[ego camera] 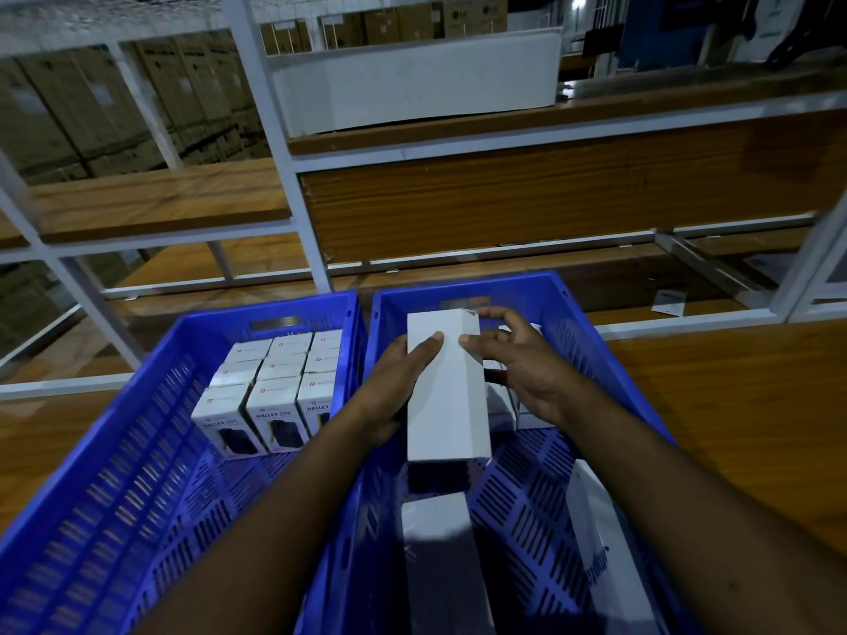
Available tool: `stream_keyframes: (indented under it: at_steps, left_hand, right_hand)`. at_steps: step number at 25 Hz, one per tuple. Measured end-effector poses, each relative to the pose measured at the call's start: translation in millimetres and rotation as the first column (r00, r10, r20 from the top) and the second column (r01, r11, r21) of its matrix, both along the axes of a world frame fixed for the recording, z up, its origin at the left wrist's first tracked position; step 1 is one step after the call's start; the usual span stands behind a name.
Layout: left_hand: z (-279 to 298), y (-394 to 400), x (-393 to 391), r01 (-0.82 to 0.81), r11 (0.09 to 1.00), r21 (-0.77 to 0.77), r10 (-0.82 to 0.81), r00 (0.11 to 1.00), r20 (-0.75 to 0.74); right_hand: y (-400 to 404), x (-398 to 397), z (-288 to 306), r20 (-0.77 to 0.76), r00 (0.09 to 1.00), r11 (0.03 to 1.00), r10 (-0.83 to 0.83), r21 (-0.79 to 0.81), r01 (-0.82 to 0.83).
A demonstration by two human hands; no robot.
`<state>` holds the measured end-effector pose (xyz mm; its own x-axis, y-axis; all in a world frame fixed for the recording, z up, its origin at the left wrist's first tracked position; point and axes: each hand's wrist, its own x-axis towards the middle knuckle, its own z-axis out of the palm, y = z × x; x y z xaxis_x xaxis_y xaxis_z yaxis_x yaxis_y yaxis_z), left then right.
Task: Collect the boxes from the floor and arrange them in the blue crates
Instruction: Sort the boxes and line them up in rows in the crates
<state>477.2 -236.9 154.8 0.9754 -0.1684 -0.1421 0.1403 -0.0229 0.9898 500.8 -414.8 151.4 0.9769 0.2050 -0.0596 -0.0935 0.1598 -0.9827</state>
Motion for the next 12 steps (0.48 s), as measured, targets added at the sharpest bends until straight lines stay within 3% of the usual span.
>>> stream_keyframes:
  at_steps: [12]
  left_hand:
    - [-1.0, 0.8, 4.9, -0.161, 0.983, -0.084, 0.155, 0.985, -0.072]
  right_hand:
    - [10.1, 1.7, -10.6, -0.058, 0.998, 1.000, 0.022, 0.008, -0.022]
